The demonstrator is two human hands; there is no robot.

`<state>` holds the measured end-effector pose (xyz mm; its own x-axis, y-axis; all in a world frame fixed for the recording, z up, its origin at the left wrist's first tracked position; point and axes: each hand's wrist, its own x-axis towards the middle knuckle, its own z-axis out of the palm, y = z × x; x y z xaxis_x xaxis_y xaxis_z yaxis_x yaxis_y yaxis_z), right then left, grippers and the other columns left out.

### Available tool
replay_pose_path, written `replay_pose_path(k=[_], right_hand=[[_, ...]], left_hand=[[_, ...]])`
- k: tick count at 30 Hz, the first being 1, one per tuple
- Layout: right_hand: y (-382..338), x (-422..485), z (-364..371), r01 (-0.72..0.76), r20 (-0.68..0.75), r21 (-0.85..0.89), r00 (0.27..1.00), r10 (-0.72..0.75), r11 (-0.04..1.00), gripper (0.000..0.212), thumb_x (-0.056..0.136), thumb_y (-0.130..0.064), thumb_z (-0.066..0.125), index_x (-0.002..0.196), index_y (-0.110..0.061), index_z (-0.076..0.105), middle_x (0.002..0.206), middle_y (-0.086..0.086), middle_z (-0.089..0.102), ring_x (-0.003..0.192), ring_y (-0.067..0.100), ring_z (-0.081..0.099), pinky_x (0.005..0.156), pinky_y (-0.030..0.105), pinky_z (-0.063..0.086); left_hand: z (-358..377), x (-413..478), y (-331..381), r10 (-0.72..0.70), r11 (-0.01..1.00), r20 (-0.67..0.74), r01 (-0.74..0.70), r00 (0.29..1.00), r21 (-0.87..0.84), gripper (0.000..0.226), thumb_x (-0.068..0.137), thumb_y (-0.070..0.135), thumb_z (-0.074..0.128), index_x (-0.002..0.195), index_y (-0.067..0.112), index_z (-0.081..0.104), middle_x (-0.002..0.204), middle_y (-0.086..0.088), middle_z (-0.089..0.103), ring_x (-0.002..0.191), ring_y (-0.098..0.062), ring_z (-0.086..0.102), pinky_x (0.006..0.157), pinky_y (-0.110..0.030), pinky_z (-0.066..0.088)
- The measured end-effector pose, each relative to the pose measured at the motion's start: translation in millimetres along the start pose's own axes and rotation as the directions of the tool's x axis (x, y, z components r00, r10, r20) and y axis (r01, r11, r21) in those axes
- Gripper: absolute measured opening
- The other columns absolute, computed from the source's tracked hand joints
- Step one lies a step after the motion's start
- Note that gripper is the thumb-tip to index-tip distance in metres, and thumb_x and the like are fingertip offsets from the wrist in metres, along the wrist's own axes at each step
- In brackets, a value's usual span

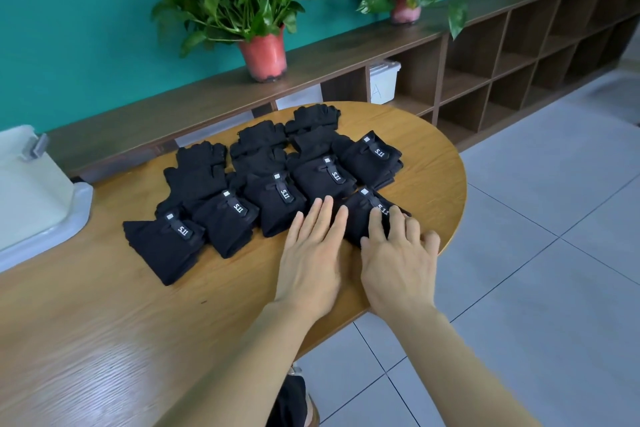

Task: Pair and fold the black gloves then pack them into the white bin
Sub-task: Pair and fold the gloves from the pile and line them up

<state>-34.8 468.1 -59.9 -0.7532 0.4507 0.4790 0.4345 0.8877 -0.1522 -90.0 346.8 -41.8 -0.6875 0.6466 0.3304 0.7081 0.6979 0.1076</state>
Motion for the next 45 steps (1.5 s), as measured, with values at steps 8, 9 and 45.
replay_pose_path(k=[8,9,45], right_hand=[[-8.3,-3.0,-23.7,0.070,0.012,0.030,0.997,-0.071,0.997,0.048,0.095,-0.032,0.038,0.131,-0.007,0.058,0.135,0.021,0.056,0.126,0.038,0.048,0.092,0.054,0.029],[-13.5,-4.8,-27.7,0.096,0.006,0.029,0.995,-0.096,0.995,0.048,0.095,-0.032,0.038,0.131,-0.007,0.058,0.136,0.021,0.055,0.129,0.037,0.046,0.094,0.054,0.026],[-420.6,-147.9,-85.9,0.815,0.085,0.420,0.402,-0.912,0.398,0.053,0.102,-0.034,0.045,0.148,-0.008,0.039,0.148,0.024,0.042,0.141,0.036,0.036,0.118,0.048,0.021]], left_hand=[[-26.7,-39.5,-14.6,-0.096,0.995,0.023,0.095,0.995,0.036,0.052,0.107,0.035,0.021,0.157,0.020,0.016,0.165,-0.002,0.007,0.151,-0.013,-0.005,0.119,-0.029,-0.014],[-31.6,-44.9,-16.0,-0.114,0.992,0.026,0.112,0.993,0.049,0.053,0.106,0.037,0.019,0.157,0.021,0.015,0.165,-0.002,0.005,0.151,-0.013,-0.006,0.119,-0.030,-0.015],[-191.3,-363.9,-282.6,-0.765,0.587,-0.162,0.779,0.623,0.220,0.089,0.082,0.052,-0.018,0.157,0.021,0.019,0.164,0.003,0.011,0.139,0.000,-0.013,0.114,-0.021,-0.014]])
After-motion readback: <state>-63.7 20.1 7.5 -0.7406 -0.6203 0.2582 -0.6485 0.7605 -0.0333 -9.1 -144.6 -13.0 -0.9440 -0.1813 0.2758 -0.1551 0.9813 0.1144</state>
